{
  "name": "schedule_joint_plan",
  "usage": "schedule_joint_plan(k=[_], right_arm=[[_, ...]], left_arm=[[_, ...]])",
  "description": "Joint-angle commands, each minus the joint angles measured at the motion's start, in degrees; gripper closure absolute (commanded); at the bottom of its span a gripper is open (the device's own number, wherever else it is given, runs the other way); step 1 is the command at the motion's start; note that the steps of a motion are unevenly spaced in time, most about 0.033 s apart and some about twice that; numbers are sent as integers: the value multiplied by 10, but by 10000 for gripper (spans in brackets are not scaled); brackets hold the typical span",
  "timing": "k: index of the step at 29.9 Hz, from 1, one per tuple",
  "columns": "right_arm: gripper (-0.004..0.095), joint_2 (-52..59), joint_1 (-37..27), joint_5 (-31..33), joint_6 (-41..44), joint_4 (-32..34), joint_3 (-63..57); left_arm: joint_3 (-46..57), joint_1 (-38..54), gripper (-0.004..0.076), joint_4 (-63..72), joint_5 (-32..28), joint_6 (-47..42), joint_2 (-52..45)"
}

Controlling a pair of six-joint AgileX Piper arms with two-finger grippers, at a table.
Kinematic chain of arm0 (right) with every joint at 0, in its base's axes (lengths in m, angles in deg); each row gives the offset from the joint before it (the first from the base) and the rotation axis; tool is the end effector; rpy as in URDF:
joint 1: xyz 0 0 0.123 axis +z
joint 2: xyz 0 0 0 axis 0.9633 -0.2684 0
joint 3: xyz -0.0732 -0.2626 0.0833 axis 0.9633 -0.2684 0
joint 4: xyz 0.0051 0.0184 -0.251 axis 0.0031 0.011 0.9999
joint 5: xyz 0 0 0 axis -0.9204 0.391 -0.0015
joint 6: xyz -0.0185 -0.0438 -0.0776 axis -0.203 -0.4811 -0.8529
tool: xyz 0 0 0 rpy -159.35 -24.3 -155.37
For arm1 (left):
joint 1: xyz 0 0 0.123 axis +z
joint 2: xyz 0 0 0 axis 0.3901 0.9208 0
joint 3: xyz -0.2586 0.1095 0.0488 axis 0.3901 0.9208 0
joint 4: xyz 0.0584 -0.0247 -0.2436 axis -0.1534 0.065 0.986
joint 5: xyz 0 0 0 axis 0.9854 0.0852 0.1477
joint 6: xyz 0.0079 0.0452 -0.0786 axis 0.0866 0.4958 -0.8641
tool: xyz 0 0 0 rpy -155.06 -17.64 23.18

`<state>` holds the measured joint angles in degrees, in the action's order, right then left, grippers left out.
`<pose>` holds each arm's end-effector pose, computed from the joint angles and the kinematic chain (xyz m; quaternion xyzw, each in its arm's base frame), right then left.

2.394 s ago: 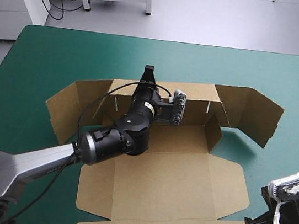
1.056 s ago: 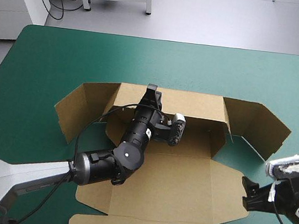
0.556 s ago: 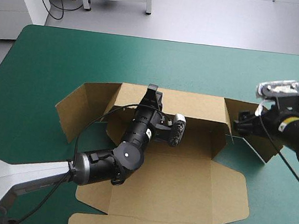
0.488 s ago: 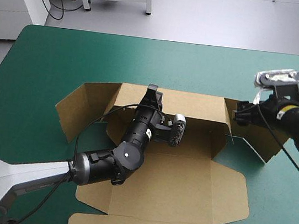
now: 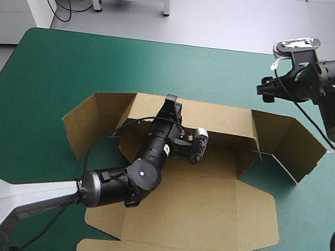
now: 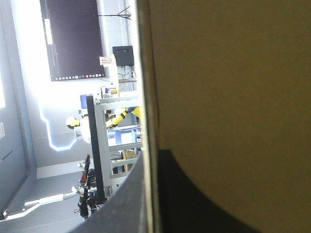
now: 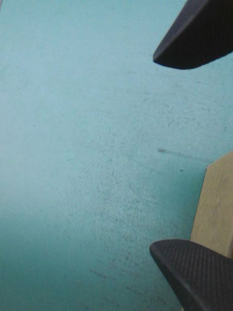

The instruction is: Fold the box

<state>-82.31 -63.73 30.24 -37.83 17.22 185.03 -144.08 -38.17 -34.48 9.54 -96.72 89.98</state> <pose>0.3426 0.0511 0.4106 -0.0994 0.9281 -0.0513 0.3552 0.2212 -0.2732 0.2897 0.6194 0.4912 0.3508 0.5020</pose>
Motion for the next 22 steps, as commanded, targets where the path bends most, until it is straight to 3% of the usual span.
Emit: schedule_joint_plan(k=[1,5,8,22], right_arm=[[34,-4,-48,-4,-14,-28,25],[34,-22,-103,49,-66,-139,25],[34,-28,-122,79,-90,-177,19],[34,34,-126,79,-107,-181,-80]], left_arm=[[-14,-5,734,-48,10,-3,-25],[-11,-5,734,-48,9,-3,-25],[-11,-5,734,-47,9,-5,-24],[-11,-5,734,-47,12,-5,-20]])
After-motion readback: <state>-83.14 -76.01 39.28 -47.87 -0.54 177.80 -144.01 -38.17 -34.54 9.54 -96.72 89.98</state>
